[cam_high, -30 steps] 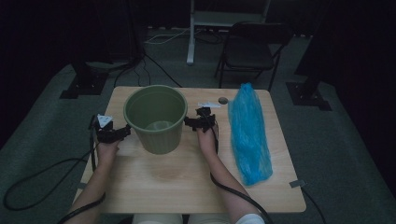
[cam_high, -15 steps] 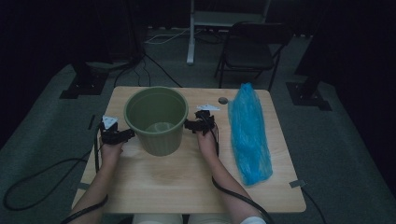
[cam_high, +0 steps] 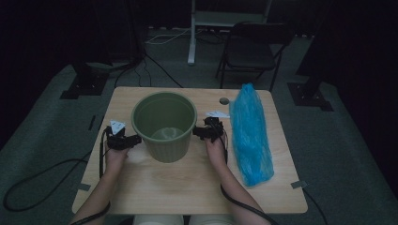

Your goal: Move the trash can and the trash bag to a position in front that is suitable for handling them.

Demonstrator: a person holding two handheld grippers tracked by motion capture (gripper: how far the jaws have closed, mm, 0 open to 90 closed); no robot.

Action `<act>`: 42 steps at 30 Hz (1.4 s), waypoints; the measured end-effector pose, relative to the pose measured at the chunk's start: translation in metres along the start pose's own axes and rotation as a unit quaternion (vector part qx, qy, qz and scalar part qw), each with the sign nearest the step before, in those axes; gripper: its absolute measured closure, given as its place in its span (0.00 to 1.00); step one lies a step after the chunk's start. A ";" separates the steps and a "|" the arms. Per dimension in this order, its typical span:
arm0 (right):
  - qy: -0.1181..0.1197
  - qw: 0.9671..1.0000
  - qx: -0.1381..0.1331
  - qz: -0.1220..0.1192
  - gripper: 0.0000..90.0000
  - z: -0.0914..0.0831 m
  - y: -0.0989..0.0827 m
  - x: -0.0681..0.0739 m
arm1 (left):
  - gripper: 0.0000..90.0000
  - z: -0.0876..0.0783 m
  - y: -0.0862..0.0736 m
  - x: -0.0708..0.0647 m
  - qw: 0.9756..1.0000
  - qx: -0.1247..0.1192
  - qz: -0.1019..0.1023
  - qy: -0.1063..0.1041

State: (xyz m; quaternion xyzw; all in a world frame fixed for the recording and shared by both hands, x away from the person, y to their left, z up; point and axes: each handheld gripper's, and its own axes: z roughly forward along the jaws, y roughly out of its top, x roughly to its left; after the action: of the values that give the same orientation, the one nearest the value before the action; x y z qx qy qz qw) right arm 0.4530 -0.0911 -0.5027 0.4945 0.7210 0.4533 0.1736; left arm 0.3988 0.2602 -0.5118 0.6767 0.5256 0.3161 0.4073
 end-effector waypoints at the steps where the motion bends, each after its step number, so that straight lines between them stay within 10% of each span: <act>1: -0.001 1.000 0.000 0.002 0.19 -0.003 -0.002 -0.001 | 0.12 -0.001 0.000 -0.002 1.000 0.001 0.002 -0.002; 16: 0.014 0.999 0.020 0.045 0.19 -0.041 -0.025 -0.017 | 0.12 -0.017 -0.007 -0.032 0.999 0.009 0.027 -0.038; 42: 0.025 0.999 0.021 0.030 0.19 -0.095 -0.059 -0.019 | 0.12 -0.054 -0.025 -0.067 0.995 0.014 0.059 -0.076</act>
State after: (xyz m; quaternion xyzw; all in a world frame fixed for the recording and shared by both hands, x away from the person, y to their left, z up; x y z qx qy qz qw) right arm 0.3622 -0.1599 -0.5052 0.5076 0.7194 0.4556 0.1315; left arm 0.3244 0.2104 -0.5083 0.7341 0.4566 0.2799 0.4173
